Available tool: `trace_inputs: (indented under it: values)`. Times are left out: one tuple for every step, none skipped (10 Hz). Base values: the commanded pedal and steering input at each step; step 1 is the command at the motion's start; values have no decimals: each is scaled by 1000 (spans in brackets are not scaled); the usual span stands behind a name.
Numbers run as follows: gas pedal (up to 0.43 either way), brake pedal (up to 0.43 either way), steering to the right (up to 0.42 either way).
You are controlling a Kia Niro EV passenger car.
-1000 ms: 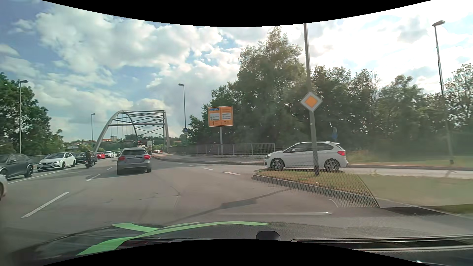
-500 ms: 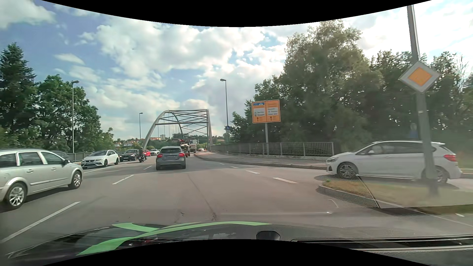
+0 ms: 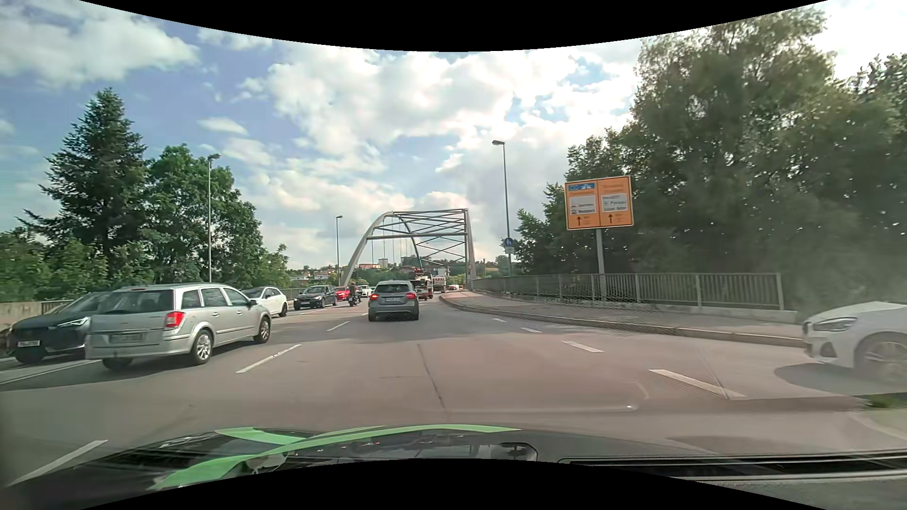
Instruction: Follow the waypoints while adhering to traffic rules and regulations
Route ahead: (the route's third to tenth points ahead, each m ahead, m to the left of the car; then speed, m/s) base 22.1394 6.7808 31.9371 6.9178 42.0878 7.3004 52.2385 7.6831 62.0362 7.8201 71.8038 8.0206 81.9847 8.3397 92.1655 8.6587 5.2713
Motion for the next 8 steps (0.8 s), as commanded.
trace_inputs:
  values:
    - [177,0,-173]
    - [177,0,-141]
    - [177,0,-119]
    - [177,0,-101]
    - [177,0,-93]
    - [177,0,-87]
    - [177,0,-80]
    - [189,0,-74]
